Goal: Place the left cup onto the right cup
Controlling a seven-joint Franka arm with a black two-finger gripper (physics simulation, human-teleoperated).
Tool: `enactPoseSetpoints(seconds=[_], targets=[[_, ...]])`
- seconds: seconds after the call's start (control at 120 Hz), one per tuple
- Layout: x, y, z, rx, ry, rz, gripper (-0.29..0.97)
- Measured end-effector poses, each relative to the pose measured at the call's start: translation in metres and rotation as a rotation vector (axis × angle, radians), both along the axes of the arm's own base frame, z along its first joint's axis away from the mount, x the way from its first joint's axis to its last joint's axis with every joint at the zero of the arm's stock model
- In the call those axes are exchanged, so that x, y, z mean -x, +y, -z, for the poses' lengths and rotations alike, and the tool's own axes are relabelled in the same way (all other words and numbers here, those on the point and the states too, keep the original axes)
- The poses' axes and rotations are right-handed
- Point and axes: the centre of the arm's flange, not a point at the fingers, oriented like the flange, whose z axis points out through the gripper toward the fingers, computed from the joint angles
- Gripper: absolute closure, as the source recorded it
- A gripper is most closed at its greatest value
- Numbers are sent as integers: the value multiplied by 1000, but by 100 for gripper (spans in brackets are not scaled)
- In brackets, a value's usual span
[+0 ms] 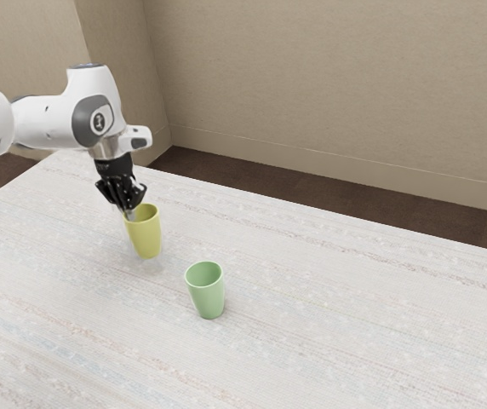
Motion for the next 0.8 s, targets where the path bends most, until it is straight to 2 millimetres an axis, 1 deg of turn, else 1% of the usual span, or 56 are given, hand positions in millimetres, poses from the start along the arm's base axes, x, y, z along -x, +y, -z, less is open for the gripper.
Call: enactPoseSetpoints(seconds=[0.1,0.258,0.358,0.467,0.575,0.642,0.8], targets=[[5,-11,-25,-1,-15,14,79],[14,-34,-64,-10,-39,43,79],[19,-43,-81,-10,-50,50,79],[25,-61,-97,-8,-59,66,79],[28,-77,-108,-4,-61,78,79],[29,-86,-109,2,-58,80,79],[31,-115,-111,14,-43,91,79]])
